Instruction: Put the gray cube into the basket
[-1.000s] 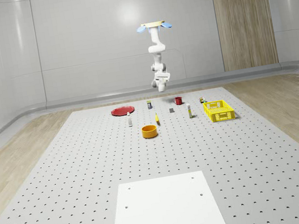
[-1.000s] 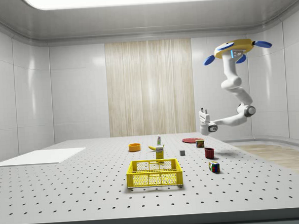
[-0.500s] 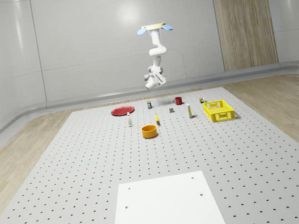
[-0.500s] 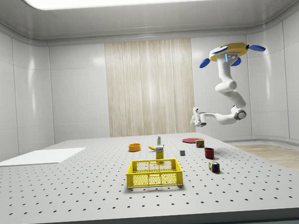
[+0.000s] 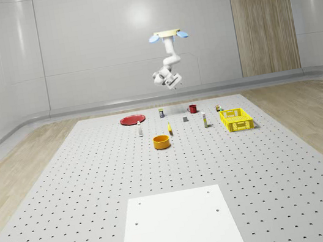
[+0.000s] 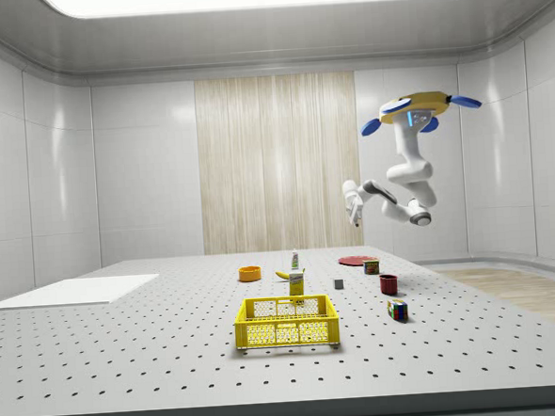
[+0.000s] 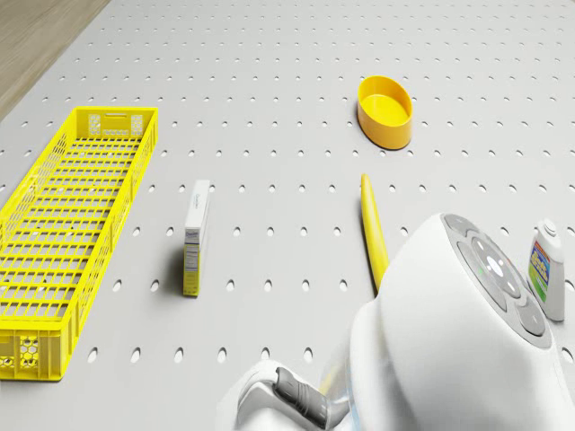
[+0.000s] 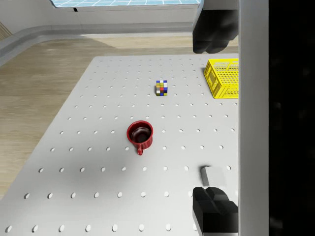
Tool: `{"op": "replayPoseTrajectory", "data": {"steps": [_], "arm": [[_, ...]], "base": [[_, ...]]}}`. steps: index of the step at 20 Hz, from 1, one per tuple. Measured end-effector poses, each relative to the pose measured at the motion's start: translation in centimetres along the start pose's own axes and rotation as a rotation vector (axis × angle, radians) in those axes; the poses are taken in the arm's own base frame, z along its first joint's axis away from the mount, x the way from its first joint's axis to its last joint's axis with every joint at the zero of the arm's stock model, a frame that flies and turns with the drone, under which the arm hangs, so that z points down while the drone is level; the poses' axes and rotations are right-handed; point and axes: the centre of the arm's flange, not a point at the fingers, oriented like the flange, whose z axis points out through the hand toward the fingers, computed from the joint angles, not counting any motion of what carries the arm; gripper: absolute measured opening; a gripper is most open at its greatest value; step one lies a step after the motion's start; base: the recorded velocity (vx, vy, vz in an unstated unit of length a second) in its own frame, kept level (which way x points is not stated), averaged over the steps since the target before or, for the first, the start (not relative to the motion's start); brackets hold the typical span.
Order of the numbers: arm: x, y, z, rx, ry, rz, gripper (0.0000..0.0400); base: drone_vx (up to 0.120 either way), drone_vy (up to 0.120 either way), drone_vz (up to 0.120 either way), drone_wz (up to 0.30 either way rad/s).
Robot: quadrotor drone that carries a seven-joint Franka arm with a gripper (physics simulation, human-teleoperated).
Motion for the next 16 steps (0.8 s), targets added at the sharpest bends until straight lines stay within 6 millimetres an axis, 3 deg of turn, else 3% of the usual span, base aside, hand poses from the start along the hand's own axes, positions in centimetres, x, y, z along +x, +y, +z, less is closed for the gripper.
{"op": "replayPoseTrajectory", "data": {"steps": [9, 14, 16], "arm": [[-2.6, -2.6, 0.6, -0.263, 0.273, -0.01, 0.04], [-3.0, -2.9, 0.8, -0.302, 0.314, -0.011, 0.04], [-3.1, -3.0, 0.9, -0.31, 0.323, -0.011, 0.04]], "base": [[0.12, 0.0, -0.12, 0.0], [0.008, 0.0, -0.12, 0.0], [0.12, 0.0, -0.12, 0.0]]}}
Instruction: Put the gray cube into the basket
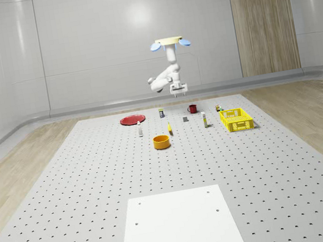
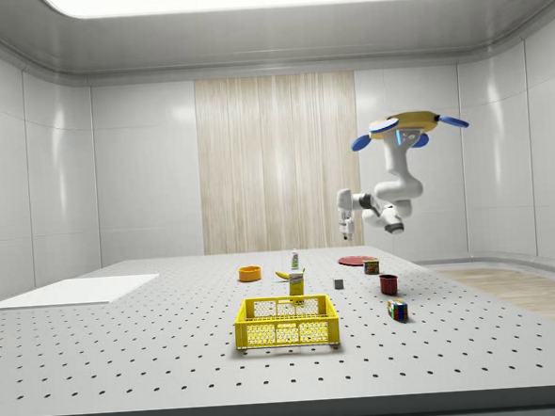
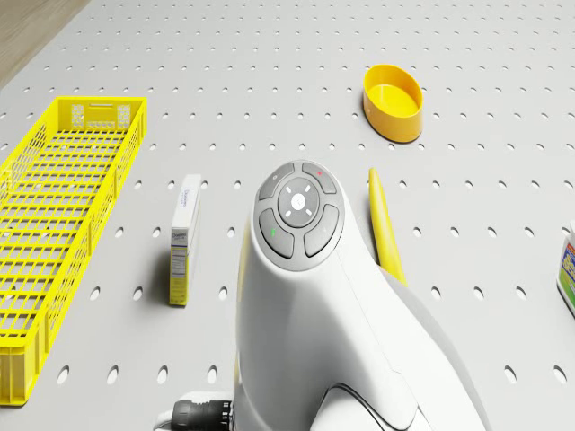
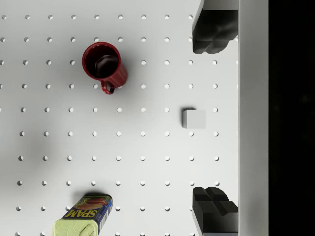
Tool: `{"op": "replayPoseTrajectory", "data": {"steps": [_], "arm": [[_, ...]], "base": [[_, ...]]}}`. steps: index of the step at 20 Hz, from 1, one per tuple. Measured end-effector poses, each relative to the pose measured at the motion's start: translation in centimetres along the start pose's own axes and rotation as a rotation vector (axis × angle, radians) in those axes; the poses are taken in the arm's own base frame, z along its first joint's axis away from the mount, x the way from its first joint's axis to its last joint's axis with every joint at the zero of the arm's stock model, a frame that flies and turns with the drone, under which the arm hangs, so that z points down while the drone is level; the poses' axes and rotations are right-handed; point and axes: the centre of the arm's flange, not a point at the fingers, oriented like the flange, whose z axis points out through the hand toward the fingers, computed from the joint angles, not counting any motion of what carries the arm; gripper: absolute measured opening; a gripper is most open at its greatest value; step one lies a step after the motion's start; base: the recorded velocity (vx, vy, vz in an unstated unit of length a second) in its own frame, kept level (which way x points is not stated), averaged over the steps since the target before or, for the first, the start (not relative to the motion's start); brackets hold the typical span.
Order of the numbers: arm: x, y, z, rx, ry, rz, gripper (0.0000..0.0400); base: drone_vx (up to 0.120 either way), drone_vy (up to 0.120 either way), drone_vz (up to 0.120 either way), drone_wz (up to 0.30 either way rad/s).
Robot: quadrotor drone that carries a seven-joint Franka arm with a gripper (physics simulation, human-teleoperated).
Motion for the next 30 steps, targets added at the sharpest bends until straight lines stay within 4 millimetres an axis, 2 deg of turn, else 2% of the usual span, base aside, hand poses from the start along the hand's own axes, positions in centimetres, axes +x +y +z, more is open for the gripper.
{"op": "replayPoseTrajectory", "data": {"steps": [10, 14, 17, 30], "arm": [[-0.16, -0.15, -0.01, -0.015, 0.016, 0.0, 0.04], [-0.17, -0.17, -0.01, -0.017, 0.018, 0.0, 0.04], [-0.18, -0.17, -0.01, -0.017, 0.019, 0.0, 0.04], [-0.18, -0.18, -0.01, -0.018, 0.02, 0.0, 0.04]], "base": [[0.116, 0.0, -0.12, 0.0], [0.0, 0.0, -0.12, 0.0], [0.0, 0.093, -0.12, 0.0], [0.0, 0.0, -0.108, 0.0]]}}
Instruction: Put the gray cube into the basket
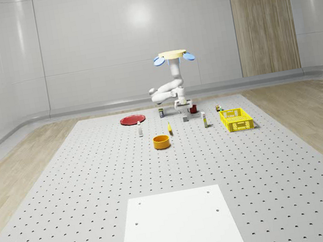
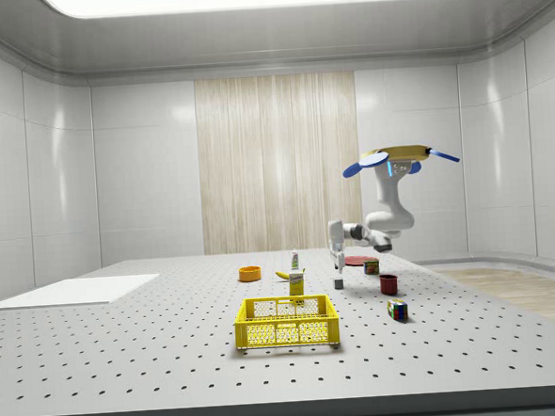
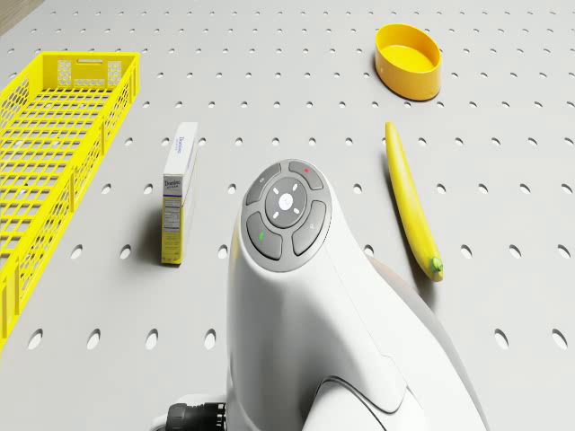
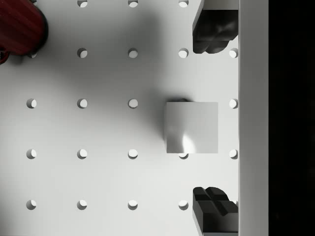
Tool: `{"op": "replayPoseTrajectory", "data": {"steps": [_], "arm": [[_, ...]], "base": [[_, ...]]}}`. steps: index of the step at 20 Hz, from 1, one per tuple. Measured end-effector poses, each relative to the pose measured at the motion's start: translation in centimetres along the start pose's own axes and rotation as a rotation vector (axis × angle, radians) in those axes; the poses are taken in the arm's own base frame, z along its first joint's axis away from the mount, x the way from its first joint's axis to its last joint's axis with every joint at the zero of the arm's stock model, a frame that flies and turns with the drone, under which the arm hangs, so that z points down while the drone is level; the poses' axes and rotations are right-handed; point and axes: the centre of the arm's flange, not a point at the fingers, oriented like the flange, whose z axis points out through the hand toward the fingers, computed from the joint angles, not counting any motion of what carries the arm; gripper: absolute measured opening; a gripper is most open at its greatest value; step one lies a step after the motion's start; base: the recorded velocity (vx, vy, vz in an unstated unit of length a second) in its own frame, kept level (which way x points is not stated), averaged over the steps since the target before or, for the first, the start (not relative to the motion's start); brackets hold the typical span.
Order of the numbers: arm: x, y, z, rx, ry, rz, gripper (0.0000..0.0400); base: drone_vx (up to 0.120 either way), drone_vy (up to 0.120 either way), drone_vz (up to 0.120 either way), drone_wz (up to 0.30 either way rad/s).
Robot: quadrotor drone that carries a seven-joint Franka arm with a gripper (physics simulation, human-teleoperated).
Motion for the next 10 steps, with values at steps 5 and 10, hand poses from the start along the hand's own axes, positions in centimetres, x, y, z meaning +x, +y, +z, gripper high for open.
{"op": "replayPoseTrajectory", "data": {"steps": [5, 10], "arm": [[0.0, 0.0, 0.5, 0.0, 0.0, 0.0, 0.04], [0.2, 0.2, 1.6, 0.0, 0.0, 0.0, 0.04]], "base": [[0.0, 0.0, -0.064, 0.0], [0.0, 0.0, 0.0, 0.0]]}}
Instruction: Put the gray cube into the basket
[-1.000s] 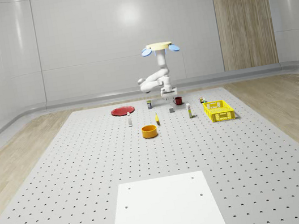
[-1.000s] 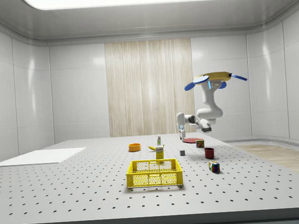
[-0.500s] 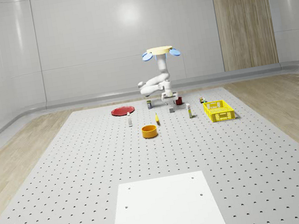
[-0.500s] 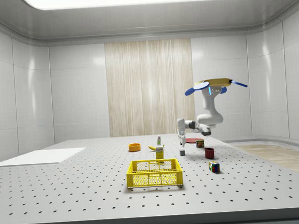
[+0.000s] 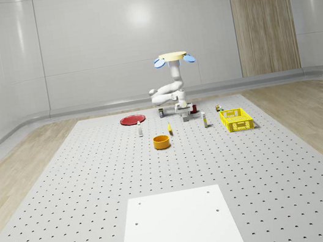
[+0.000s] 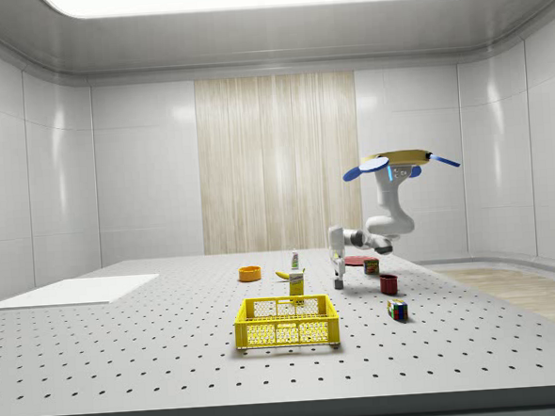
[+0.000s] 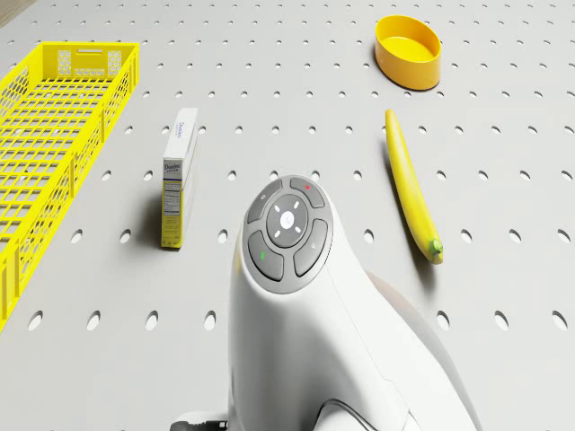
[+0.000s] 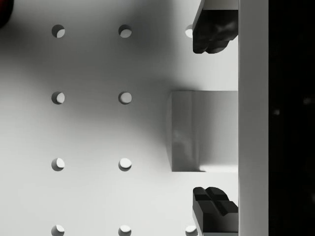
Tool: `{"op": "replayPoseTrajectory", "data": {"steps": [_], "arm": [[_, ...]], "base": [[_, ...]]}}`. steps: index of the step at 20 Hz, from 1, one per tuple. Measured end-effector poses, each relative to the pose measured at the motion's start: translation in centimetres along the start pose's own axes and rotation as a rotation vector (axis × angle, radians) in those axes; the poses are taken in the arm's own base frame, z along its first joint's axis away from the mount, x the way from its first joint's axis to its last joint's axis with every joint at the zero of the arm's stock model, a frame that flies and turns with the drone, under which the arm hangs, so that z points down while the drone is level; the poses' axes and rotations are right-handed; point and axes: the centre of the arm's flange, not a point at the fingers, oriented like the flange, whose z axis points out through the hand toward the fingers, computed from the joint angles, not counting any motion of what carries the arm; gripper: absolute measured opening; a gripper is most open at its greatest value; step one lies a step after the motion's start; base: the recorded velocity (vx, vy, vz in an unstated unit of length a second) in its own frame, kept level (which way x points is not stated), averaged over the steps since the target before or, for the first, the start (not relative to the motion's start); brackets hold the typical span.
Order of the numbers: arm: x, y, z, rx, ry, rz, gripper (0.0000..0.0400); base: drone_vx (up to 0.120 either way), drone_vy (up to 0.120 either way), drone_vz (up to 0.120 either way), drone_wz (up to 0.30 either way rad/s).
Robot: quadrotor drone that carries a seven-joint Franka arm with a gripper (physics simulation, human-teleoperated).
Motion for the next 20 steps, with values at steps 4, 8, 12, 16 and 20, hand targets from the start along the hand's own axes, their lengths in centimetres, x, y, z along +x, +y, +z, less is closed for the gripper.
{"op": "replayPoseTrajectory", "data": {"steps": [4, 8, 12, 16, 20], "arm": [[0.3, 0.3, 0.6, 0.0, 0.0, 0.0, 0.04], [1.0, -0.2, 1.0, 0.0, 0.0, 0.0, 0.04], [1.3, -0.4, 1.4, 0.0, 0.0, 0.0, 0.04], [1.4, -0.4, 1.6, 0.0, 0.0, 0.0, 0.04], [1.2, -0.2, 1.7, 0.0, 0.0, 0.0, 0.04]], "base": [[0.0, 0.0, 0.0, 0.0], [0.0, 0.0, 0.0, 0.0], [0.0, 0.0, 0.0, 0.0], [0.0, 0.0, 0.0, 0.0], [0.0, 0.0, 0.0, 0.0]]}}
